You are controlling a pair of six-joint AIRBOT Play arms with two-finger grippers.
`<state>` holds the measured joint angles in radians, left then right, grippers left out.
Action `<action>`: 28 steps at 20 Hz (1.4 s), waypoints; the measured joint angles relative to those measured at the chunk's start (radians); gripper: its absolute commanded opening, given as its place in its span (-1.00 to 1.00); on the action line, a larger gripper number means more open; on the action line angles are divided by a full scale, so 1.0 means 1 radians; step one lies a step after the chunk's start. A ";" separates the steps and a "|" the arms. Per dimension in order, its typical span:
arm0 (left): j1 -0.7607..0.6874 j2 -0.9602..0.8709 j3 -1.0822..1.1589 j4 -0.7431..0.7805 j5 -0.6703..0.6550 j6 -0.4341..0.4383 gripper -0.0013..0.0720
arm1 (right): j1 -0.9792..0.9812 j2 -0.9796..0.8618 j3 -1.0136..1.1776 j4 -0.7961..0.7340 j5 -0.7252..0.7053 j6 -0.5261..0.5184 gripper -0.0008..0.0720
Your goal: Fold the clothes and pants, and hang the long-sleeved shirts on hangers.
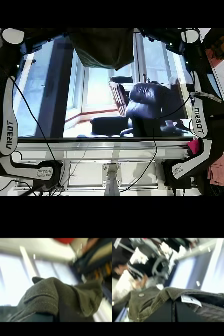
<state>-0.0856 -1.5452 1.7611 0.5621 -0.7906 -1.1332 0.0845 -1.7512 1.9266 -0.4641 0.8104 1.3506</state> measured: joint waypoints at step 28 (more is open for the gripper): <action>-0.083 0.977 -1.144 0.529 -0.214 -0.340 -0.92 | 0.230 0.855 -1.191 -0.311 0.210 0.422 -0.92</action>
<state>-0.1688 -0.5678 0.6174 1.0908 -1.0046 -1.4731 0.3149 -0.8959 0.7353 -0.7750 1.0203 1.7725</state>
